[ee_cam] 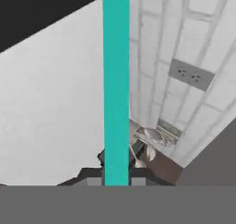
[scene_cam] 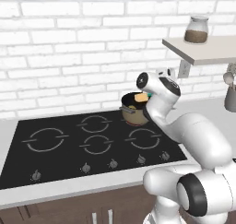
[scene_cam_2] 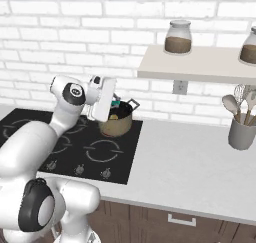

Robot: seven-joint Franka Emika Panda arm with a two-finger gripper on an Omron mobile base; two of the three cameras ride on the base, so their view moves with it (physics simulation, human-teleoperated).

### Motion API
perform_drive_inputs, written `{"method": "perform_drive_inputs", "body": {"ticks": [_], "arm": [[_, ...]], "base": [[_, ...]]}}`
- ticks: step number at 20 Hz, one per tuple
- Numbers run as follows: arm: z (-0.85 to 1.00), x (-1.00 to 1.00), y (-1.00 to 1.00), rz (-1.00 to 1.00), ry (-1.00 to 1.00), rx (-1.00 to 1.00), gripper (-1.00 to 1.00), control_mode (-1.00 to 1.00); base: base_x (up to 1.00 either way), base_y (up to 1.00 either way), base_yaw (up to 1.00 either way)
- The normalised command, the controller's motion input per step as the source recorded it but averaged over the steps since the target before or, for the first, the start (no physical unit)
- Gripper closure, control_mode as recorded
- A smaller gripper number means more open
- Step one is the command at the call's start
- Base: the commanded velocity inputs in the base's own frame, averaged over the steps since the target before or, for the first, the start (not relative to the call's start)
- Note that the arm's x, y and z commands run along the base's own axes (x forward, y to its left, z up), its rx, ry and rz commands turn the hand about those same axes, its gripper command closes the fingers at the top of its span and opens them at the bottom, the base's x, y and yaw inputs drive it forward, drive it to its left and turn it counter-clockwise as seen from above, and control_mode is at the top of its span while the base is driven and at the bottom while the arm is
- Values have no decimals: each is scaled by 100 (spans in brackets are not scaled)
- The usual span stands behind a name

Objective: Put the squash and potato in the pot. Retrieve the spatula and lightly stir the vegetables in the pot.

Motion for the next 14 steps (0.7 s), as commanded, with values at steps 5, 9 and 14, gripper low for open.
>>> {"method": "perform_drive_inputs", "body": {"ticks": [5,9,14], "arm": [[16,36,10,22,7,-26,100,-100],[-6,35,12,9,7,-36,100,-100],[0,44,26,0,-1,-29,100,-100]], "base": [[0,0,0],[0,0,0],[0,0,0]]}}
